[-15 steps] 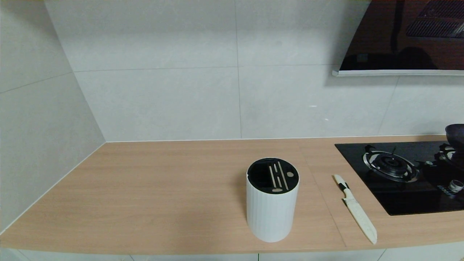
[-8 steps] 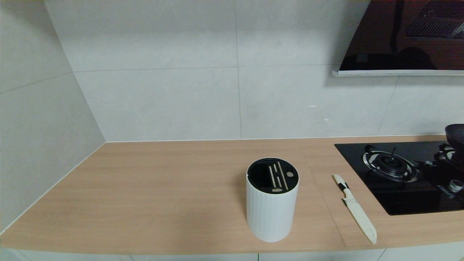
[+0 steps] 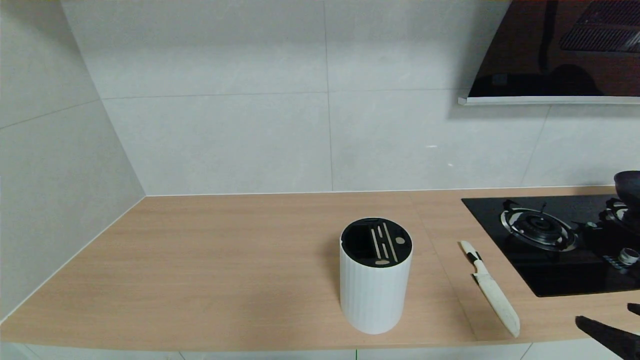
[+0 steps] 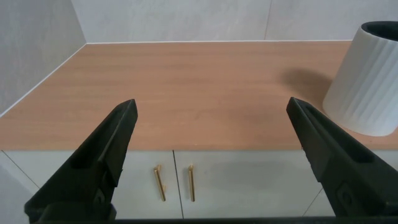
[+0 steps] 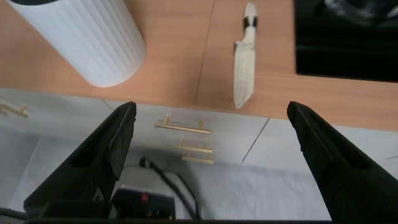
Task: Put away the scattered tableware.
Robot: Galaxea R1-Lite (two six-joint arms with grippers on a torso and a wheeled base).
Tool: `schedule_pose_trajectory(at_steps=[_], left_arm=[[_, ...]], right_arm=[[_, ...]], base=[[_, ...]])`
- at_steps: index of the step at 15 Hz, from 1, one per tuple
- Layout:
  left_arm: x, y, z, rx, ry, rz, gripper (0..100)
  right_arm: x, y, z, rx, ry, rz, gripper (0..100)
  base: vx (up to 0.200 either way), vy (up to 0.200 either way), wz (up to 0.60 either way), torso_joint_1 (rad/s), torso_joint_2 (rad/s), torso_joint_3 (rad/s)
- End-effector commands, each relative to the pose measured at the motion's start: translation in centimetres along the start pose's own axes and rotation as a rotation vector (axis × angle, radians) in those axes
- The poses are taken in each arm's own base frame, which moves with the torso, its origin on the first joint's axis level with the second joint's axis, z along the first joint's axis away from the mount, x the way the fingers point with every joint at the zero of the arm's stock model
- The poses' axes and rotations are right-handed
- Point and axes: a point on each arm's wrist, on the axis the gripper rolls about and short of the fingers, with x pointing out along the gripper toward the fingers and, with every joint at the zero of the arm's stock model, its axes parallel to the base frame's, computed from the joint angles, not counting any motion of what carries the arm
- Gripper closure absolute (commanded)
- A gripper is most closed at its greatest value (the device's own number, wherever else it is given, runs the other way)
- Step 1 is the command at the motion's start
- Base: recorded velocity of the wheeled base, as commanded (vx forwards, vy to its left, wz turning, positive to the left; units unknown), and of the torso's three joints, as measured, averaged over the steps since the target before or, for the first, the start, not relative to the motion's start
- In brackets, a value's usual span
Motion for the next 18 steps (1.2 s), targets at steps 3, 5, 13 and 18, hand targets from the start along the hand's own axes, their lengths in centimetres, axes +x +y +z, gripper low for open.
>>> schedule_pose_trajectory(at_steps=[3, 5, 13, 18], left_arm=[[0.0, 0.0, 0.0, 0.004, 0.002, 0.002, 0], [0.0, 0.0, 0.0, 0.003, 0.002, 0.000, 0], [0.0, 0.0, 0.0, 0.004, 0.002, 0.000, 0], [0.0, 0.0, 0.0, 0.006, 0.002, 0.000, 0]], right_arm=[[10.0, -1.3, 0.7, 0.011, 0.195, -0.056, 0], [14.5, -2.0, -0.1, -0.004, 0.208, -0.143, 0], [22.5, -2.6, -2.5, -0.022, 0.253, -0.193, 0], [26.5, -3.1, -2.7, -0.049, 0.252, -0.208, 0]], base=[[0.000, 0.000, 0.00, 0.000, 0.00, 0.000], [0.000, 0.000, 0.00, 0.000, 0.00, 0.000], [0.000, 0.000, 0.00, 0.000, 0.00, 0.000], [0.000, 0.000, 0.00, 0.000, 0.00, 0.000]])
